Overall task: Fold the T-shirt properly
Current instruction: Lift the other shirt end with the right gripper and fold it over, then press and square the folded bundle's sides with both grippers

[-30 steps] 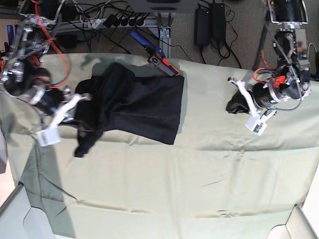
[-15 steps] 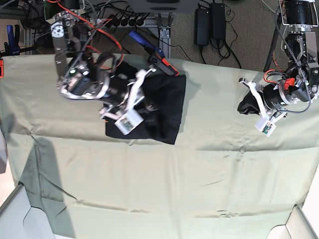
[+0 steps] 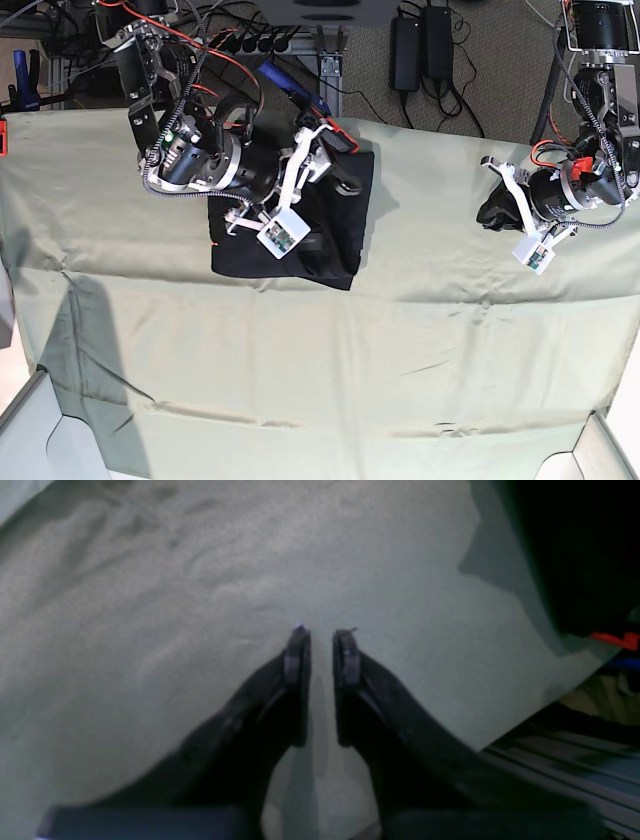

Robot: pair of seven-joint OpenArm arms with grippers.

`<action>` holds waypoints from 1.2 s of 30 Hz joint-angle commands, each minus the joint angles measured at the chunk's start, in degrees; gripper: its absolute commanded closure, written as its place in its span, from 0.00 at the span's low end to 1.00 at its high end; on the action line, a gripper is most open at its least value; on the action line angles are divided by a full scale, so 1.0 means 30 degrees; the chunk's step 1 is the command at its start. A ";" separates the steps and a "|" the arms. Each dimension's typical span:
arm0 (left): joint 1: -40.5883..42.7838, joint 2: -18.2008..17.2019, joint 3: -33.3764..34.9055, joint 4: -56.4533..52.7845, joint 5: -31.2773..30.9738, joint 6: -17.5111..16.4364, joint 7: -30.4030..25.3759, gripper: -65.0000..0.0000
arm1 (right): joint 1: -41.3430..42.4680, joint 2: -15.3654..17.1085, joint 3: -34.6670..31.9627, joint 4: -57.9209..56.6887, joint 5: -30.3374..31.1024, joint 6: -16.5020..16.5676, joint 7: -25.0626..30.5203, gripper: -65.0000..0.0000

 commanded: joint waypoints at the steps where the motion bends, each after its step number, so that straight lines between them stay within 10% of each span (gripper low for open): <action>1: -0.0204 -0.0277 -0.0372 0.0284 -0.0590 -0.0303 -0.0219 0.82 | 0.0554 -0.0022 0.0044 0.0284 0.0466 0.1537 0.0612 0.36; 13: -0.0189 -0.0758 -0.6025 0.0284 -0.5945 -0.0303 0.1035 0.82 | 0.4568 -0.2288 0.1756 0.0335 0.0546 0.1537 0.0270 0.38; 18: 0.0386 -0.0896 -0.5982 0.0335 -0.8051 -0.0303 0.2004 0.82 | 0.4954 -0.2382 0.4065 0.0335 -0.1413 0.1537 0.0058 1.00; 19: 0.0444 -0.0896 -0.5829 0.0415 -0.8422 -0.0303 0.2244 0.82 | 0.4954 -0.2382 0.4605 0.0321 -0.1909 0.1537 0.0058 1.00; 26: 0.0423 -0.0036 -0.1290 0.2521 -0.6812 -0.0303 0.2237 1.00 | 0.4976 -0.1020 0.7679 -0.1836 -0.2616 0.1537 0.1042 1.00; 36: 0.0328 0.0262 0.6375 0.3337 -0.0277 -0.0303 0.0051 1.00 | 0.7206 0.0197 0.7912 -0.8036 -0.2229 0.1545 0.1537 1.00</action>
